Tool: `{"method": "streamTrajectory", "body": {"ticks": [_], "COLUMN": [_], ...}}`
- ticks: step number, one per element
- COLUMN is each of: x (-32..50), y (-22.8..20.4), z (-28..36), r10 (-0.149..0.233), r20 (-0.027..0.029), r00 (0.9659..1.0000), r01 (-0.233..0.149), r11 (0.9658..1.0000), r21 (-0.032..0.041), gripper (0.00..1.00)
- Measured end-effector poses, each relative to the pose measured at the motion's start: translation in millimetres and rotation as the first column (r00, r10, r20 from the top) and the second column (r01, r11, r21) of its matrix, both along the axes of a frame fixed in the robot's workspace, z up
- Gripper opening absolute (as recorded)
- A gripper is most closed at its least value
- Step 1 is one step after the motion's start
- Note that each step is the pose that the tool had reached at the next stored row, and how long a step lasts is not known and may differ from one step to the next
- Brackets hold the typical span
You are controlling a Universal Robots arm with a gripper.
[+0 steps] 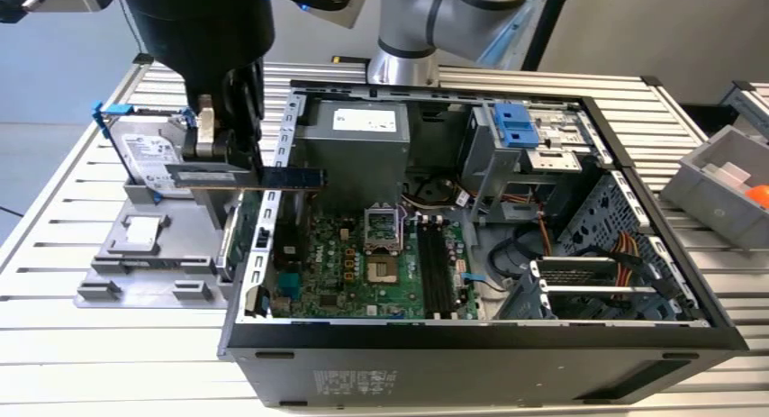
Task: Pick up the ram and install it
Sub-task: 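Pick up the ram and move it above insertion slot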
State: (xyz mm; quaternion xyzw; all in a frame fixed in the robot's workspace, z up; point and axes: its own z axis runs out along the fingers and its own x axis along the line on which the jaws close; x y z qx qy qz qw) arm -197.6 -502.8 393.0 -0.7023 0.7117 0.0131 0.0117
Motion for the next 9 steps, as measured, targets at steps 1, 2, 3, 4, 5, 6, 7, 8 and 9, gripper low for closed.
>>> {"method": "streamTrajectory", "body": {"ticks": [1,2,3,4,5,6,7,8,9], "x": [1.5,2.9,4.3,5.5,6.7,7.8,8.9,10.1,11.4], "y": [0.0,0.0,0.0,0.0,0.0,0.0,0.0,0.0,0.0], "z": [0.0,0.0,0.0,0.0,0.0,-0.1,0.0,0.0,0.0], "r10": [0.0,0.0,0.0,0.0,0.0,0.0,0.0,0.0,0.0], "r20": [0.0,-0.0001,-0.0001,-0.0001,-0.0001,0.0,-0.0001,-0.0001,-0.0001], "r00": [1.0,1.0,1.0,1.0,1.0,1.0,1.0,1.0,1.0], "r01": [0.0,0.0,0.0,0.0,0.0,0.0,0.0,0.0,0.0], "r11": [1.0,1.0,1.0,1.0,1.0,1.0,1.0,1.0,1.0], "r21": [0.0001,0.0,0.0,0.0001,0.0,0.0001,0.0001,0.0,0.0001], "gripper": [0.0,0.0,0.0,0.0,0.0,0.0,0.0,0.0,0.0]}}
